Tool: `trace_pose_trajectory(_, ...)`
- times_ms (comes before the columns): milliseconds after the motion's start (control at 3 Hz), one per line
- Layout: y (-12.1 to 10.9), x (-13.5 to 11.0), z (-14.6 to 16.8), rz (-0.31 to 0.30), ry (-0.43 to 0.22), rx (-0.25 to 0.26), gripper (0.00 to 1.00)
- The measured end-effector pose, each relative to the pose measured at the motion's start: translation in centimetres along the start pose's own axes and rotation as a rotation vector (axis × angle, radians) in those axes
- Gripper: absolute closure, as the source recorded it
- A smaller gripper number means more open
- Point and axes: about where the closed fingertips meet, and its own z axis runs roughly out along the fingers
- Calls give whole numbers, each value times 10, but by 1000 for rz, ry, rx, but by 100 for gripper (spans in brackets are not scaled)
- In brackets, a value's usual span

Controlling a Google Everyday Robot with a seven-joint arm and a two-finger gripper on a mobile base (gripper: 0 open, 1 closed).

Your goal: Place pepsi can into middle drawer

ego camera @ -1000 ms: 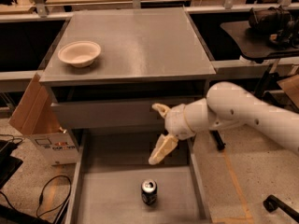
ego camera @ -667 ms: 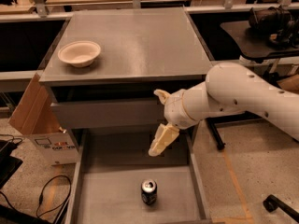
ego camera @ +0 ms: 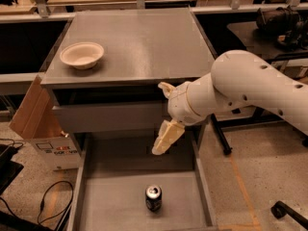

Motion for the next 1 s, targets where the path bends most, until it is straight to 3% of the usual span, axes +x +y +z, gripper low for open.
trace_pose_trajectory(333,-30,0,-35,-30,98,48,0)
trace_pose_trajectory(667,-77,-5,-106,-36,312,153,0)
trace_pose_trajectory(1000,-103,2,-149,7,479,220,0)
